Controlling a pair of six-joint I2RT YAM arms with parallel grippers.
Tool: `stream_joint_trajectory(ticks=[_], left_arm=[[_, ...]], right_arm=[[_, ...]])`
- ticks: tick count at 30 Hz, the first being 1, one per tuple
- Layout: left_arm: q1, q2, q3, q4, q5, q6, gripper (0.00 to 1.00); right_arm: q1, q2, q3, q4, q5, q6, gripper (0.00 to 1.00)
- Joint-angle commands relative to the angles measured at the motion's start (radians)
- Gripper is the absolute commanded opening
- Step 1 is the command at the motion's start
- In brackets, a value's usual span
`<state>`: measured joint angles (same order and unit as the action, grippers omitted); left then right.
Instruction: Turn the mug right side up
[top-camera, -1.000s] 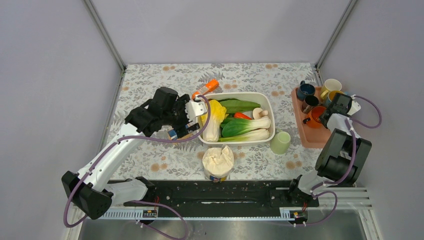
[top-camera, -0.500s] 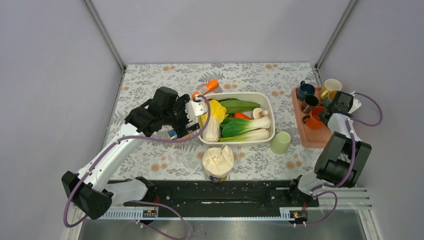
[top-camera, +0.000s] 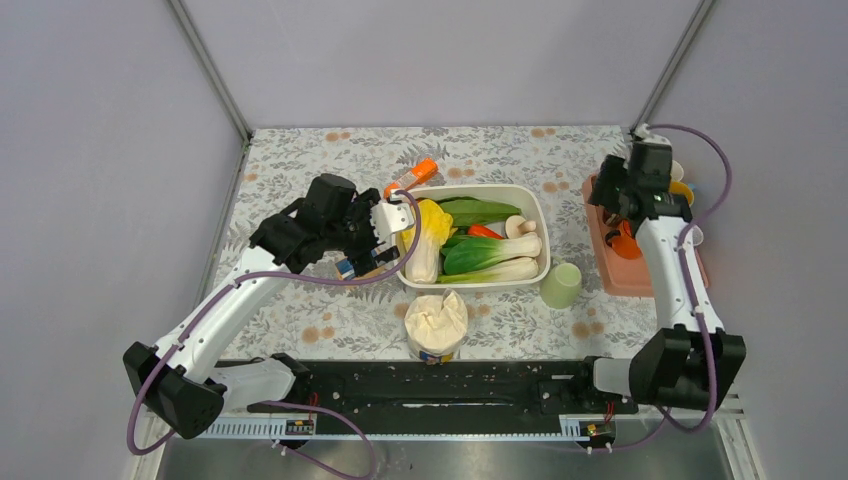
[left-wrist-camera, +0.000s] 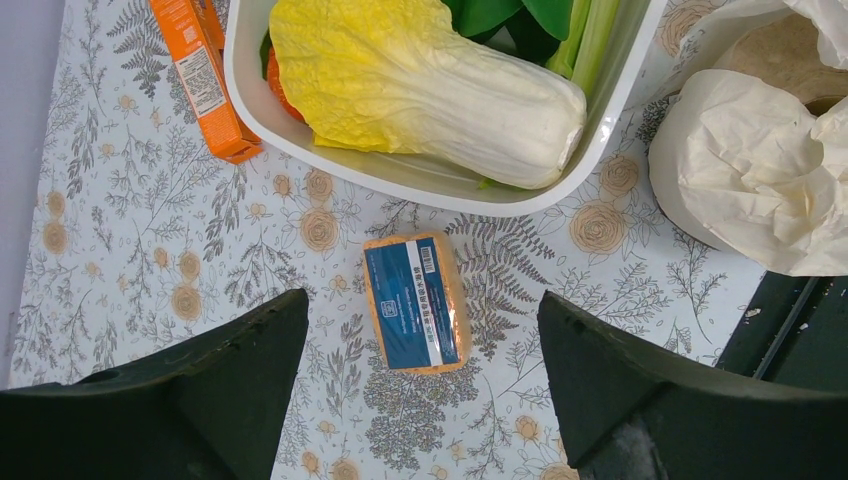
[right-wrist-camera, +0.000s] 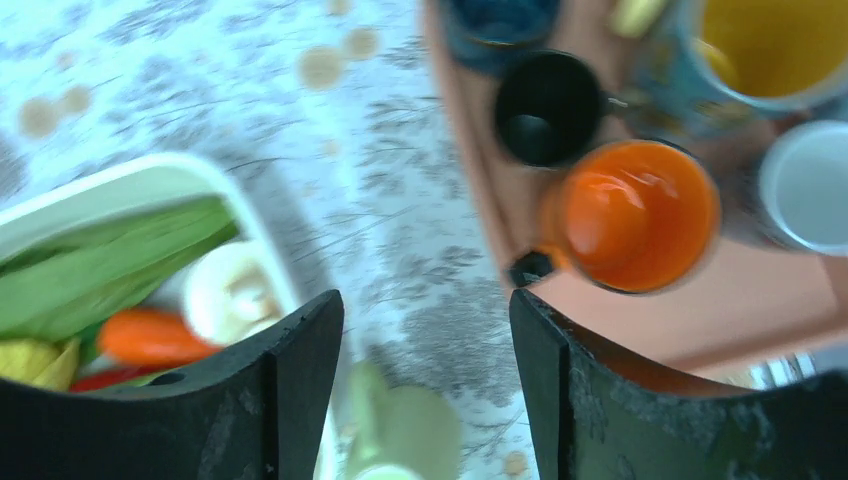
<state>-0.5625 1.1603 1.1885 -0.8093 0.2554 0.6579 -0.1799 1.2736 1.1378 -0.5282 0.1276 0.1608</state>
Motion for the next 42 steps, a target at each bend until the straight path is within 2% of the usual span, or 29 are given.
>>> stream_joint_trajectory(ticks=[1,4,7,12,24,32,42], left_arm=[[0.006,-0.014,0.005,0.038,0.029,0.005,0.88],[0.006,-0.021,-0.003,0.038,0.033,0.006,0.88],[0.006,-0.023,-0.009,0.038,0.034,0.008,0.88],[0.006,-0.028,-0.011,0.039,0.035,0.009,0.89],[0.006,-0.031,-0.018,0.041,0.032,0.013,0.89],[0.006,-0.034,-0.026,0.043,0.028,0.014,0.89],[0.006,-0.035,-0.034,0.048,0.022,0.018,0.89]], right_arm=[[0.152,0.116,0.198,-0.325,-0.088,-0.075,0.69],[0.217,0.218,0.235,-0.406,-0.101,-0.07,0.67],[0.227,0.307,0.256,-0.451,-0.156,-0.069,0.62],[0.233,0.409,0.268,-0.493,-0.218,-0.091,0.61],[0.233,0.471,0.241,-0.504,-0.134,-0.09,0.59],[0.23,0.517,0.26,-0.492,-0.093,-0.079,0.63],[0.23,0.597,0.247,-0.483,-0.097,-0.085,0.63]])
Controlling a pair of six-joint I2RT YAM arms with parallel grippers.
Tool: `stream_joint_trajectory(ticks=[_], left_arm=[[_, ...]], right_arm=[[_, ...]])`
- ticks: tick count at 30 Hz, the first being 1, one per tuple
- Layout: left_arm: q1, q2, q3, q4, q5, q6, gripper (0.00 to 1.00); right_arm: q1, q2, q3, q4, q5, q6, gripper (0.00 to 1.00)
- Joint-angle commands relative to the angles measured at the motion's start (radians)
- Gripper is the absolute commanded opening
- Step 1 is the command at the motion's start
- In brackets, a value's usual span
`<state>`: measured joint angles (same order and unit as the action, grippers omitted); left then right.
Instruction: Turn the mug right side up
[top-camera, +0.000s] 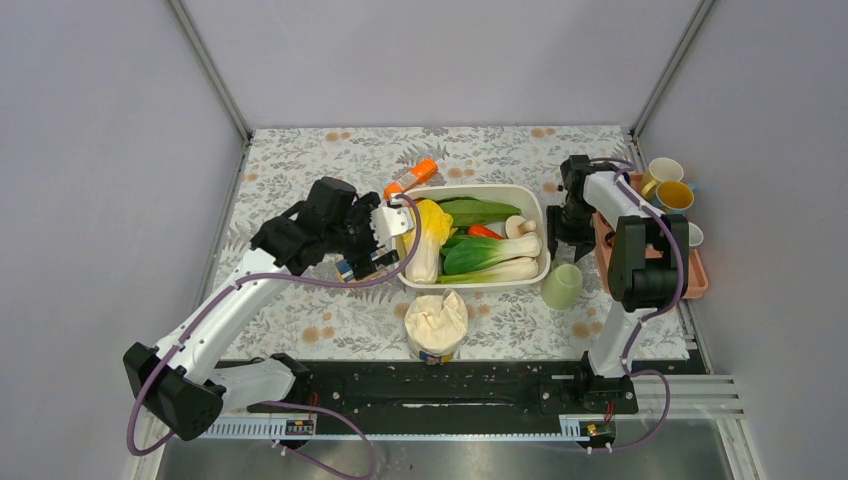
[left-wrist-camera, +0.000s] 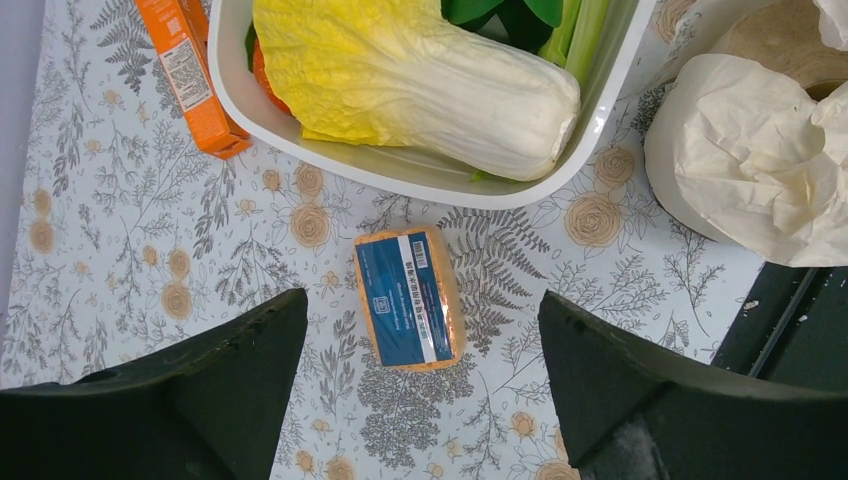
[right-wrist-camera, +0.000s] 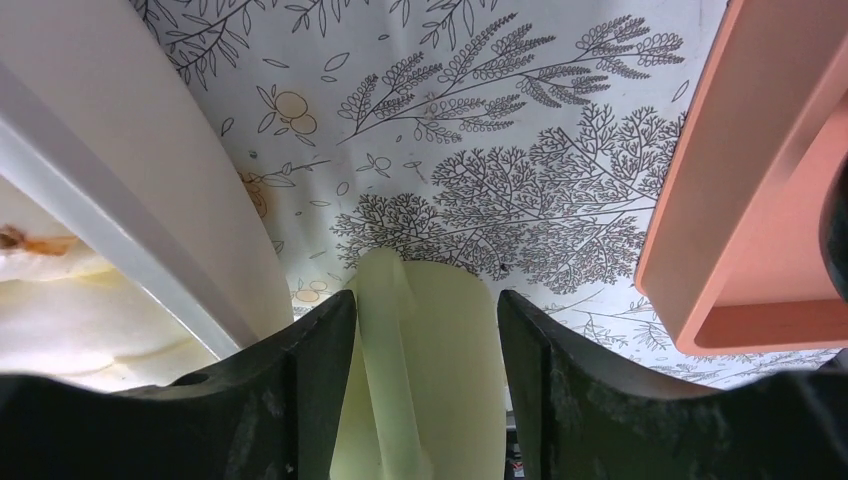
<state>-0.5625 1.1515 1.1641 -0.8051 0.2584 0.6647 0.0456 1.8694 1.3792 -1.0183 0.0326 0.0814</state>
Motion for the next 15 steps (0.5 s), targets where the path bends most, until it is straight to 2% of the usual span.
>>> stream_joint_trajectory(ticks=[1,6,12,14,15], left_arm=[[0.006,-0.027,-0.008,0.044,0.019,0.011,0.89],[0.007,-0.025,-0.01,0.044,0.018,0.011,0.89],[0.006,-0.026,-0.008,0.045,0.016,0.011,0.89],[0.006,-0.025,-0.008,0.044,0.02,0.01,0.89],[0.006,-0.024,-0.007,0.044,0.022,0.01,0.89]], right_arm=[[0.005,0.006,0.006,0.007,-0.004,-0.007,0.63],[0.005,0.053,0.009,-0.005,0.021,-0.008,0.62],[0.007,0.096,0.009,-0.05,0.025,-0.019,0.56],[0.007,0.104,0.007,-0.059,0.026,-0.031,0.46],[0.008,0.109,0.005,-0.062,0.023,-0.036,0.38]])
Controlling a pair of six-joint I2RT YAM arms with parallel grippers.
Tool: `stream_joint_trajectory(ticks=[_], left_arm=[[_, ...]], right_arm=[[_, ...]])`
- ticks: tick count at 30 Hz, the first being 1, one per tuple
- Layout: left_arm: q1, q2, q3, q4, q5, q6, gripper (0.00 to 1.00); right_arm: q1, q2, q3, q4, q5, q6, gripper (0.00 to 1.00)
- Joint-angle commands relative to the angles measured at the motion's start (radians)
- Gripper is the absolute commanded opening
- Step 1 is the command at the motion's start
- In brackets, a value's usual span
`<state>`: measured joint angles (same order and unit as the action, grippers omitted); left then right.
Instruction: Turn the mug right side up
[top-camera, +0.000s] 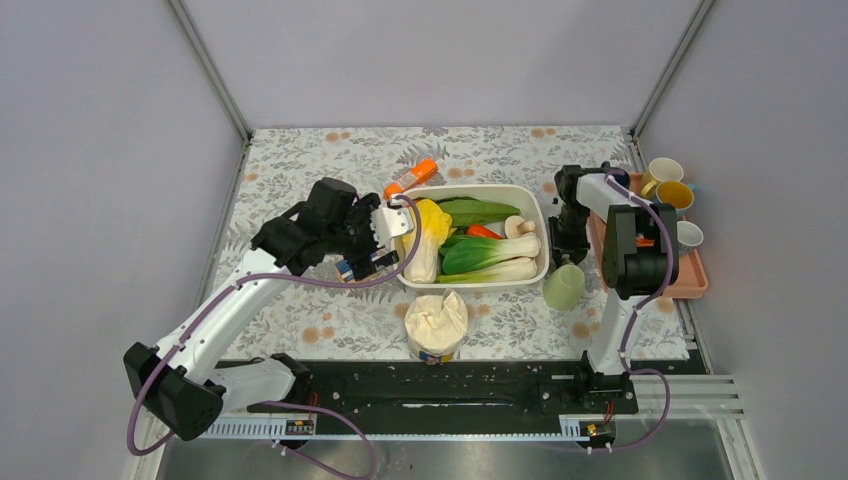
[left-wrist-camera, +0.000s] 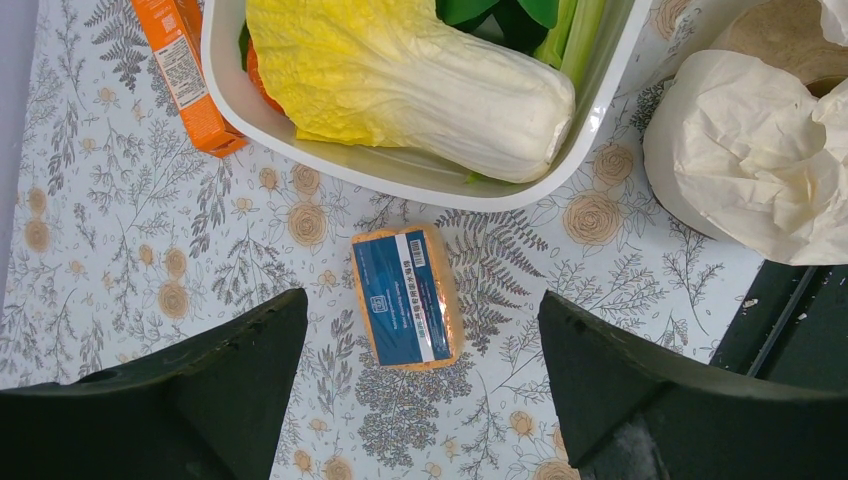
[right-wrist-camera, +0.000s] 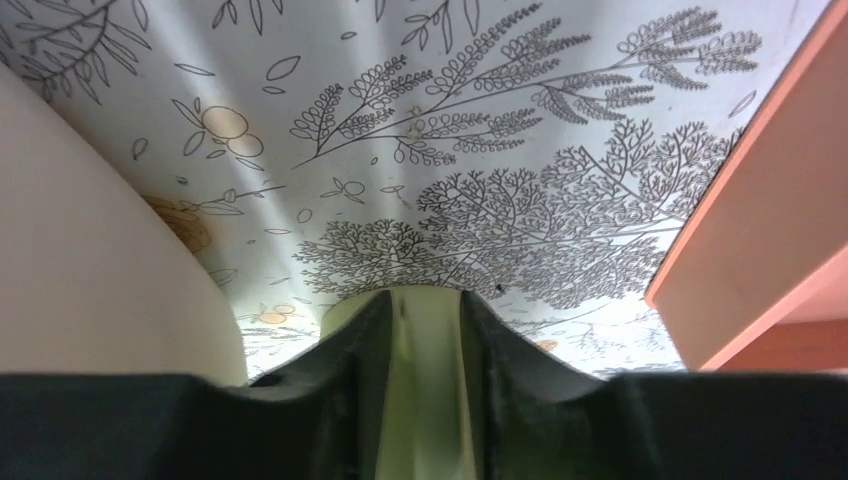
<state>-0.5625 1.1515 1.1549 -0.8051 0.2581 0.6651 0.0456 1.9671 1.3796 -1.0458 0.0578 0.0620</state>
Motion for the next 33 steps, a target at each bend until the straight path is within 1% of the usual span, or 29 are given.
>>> stream_joint_trajectory(ticks=[1,3,5,8,13,19,26,33], left_arm=[[0.006,-0.024,0.003,0.045,0.024,0.011,0.89],[0.006,-0.023,0.002,0.045,0.024,0.011,0.89],[0.006,-0.023,0.003,0.044,0.022,0.012,0.89],[0.006,-0.021,0.002,0.044,0.02,0.009,0.89],[0.008,-0.007,0.007,0.047,0.024,-0.006,0.89],[0.025,0.017,0.04,0.043,0.117,-0.048,0.89],[0.044,0.054,0.1,0.085,0.287,-0.19,0.9],[0.047,0.108,0.157,0.208,0.469,-0.391,0.94]], right_arm=[[0.008,0.014,0.003,-0.035,-0.007,-0.022,0.29],[0.008,0.013,-0.001,-0.036,-0.008,-0.032,0.13],[0.007,-0.003,0.002,-0.036,0.011,-0.035,0.01],[0.007,-0.063,0.025,-0.035,0.049,-0.029,0.0],[0.007,-0.227,0.054,0.01,0.078,-0.01,0.0],[0.007,-0.398,-0.006,0.118,0.084,0.002,0.0],[0.01,-0.62,-0.096,0.306,0.019,-0.01,0.0],[0.065,-0.796,-0.128,0.451,-0.15,0.002,0.0]])
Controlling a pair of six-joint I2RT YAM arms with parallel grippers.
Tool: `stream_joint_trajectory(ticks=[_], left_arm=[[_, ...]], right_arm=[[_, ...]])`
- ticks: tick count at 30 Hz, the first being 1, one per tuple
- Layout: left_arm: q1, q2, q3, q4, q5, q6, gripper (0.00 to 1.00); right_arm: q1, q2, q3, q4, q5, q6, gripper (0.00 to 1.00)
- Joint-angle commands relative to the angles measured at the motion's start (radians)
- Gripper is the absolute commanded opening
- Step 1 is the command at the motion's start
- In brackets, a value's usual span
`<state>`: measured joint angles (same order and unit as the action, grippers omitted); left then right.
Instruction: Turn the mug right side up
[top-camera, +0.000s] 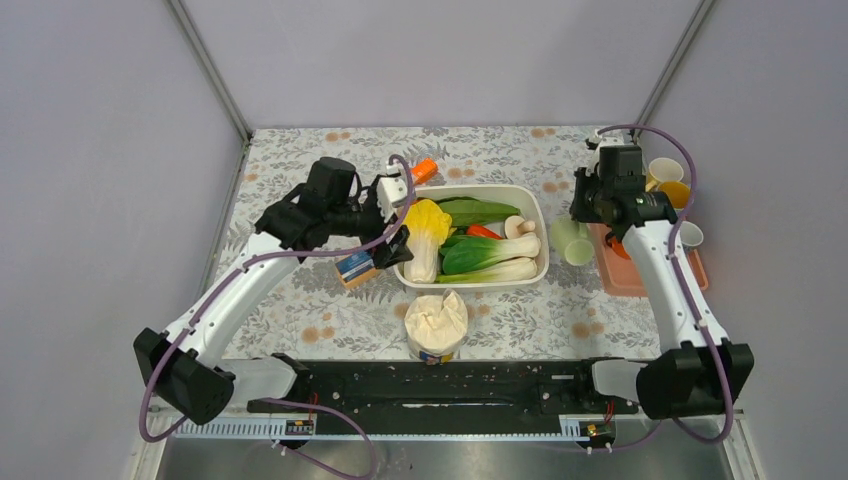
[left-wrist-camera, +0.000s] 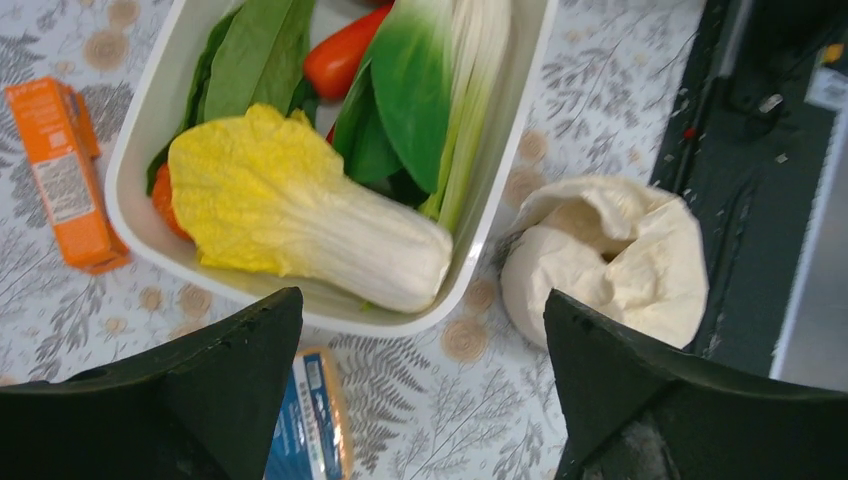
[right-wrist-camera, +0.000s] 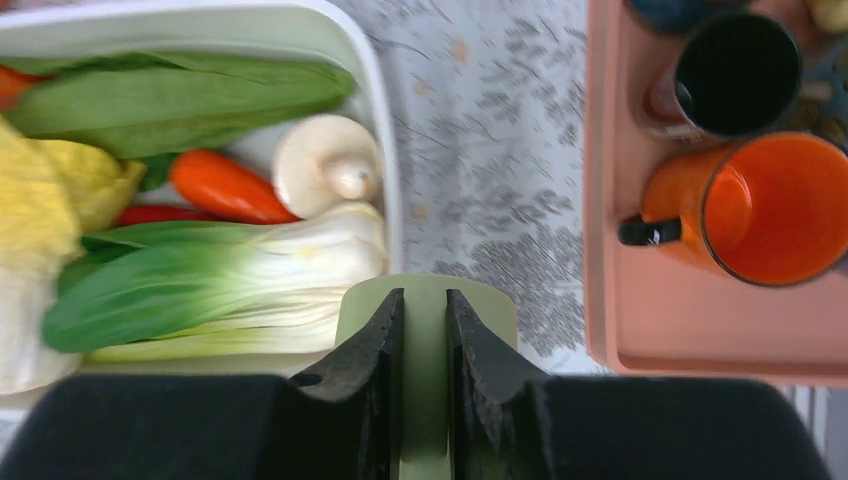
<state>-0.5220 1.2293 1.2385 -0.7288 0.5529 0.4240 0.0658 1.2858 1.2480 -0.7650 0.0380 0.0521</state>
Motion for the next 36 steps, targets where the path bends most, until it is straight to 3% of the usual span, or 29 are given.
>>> stream_joint_trajectory(ticks=[1,7,11,22,25,30,36], left_arm=[[0.007,0.043,0.083,0.147,0.205,-0.175,0.95],[0.007,0.101,0.129,0.263,0.31,-0.267,0.97],[0.006,0.152,0.184,0.28,0.343,-0.298,0.99],[0.005,0.174,0.213,0.318,0.437,-0.327,0.98],[0.007,0.189,0.211,0.344,0.449,-0.342,0.92],[0.01,0.208,0.211,0.442,0.593,-0.438,0.88],[0.009,0.227,0.168,0.504,0.667,-0.507,0.56]], right_arm=[[0.055,-0.135,0.002,0.195,-0.162,0.019,0.0],[0.174,-0.183,-0.001,0.36,-0.397,0.092,0.0],[0.255,-0.193,-0.041,0.573,-0.528,0.201,0.0],[0.408,-0.119,-0.015,0.789,-0.536,0.302,0.0],[0.427,-0.099,-0.002,0.82,-0.551,0.321,0.0],[0.436,-0.083,0.006,0.865,-0.566,0.347,0.0],[0.437,-0.077,0.006,0.913,-0.547,0.376,0.0]])
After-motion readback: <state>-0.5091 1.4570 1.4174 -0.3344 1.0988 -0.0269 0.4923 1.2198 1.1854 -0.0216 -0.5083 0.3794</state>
